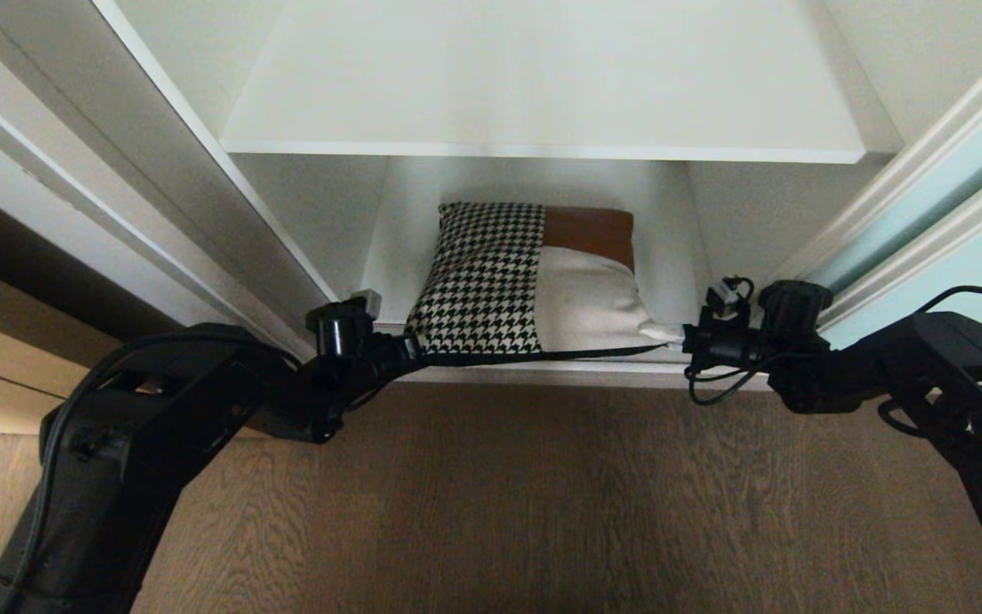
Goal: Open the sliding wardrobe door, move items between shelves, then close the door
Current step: Place the pillow on the lower shelf
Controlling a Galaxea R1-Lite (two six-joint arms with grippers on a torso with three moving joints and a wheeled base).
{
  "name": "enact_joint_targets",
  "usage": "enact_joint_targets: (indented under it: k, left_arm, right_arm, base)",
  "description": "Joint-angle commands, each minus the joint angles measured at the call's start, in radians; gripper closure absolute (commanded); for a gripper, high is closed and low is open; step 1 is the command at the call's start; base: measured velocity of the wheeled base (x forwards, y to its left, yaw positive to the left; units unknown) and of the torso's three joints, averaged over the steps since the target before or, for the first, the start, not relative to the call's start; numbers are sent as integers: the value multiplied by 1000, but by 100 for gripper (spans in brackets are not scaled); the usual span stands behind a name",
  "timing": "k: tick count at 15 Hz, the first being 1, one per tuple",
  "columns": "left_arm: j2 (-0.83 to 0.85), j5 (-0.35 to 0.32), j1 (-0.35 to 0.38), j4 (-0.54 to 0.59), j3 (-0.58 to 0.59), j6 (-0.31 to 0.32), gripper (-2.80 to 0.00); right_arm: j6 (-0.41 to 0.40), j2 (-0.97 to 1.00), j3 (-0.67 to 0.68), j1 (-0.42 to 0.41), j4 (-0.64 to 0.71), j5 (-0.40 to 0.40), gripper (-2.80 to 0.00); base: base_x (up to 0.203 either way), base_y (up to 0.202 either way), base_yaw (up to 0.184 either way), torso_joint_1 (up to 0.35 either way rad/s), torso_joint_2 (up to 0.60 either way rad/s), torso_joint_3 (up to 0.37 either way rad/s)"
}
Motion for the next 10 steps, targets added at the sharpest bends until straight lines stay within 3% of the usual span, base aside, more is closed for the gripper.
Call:
enact_joint_targets:
  k: [1, 5, 7, 8, 10]
  left_arm:
    - [7, -2, 0, 6, 8, -1, 0]
    - [13, 1, -3, 4, 9, 13, 0]
    - [20, 4, -7, -28, 32, 52, 0]
    - [22, 4, -7, -73, 55, 63, 0]
    - [10, 4, -6, -54, 65, 71, 0]
  right_arm:
    - [6, 0, 0, 0, -6, 6, 0]
    - [6, 1, 0, 0, -6, 5, 0]
    - [6, 4, -1, 0, -6, 6, 0]
    - [6, 4, -2, 0, -5, 5, 0]
    - [6, 6, -1, 2, -3, 5, 0]
  base:
    - [121, 0, 5, 2, 0, 2]
    - [157, 0, -2, -6, -5, 6]
    - [95, 0, -6, -5, -7, 5]
    - [0, 0, 0, 0, 0, 0]
    - [-62, 0, 1, 8, 4, -1]
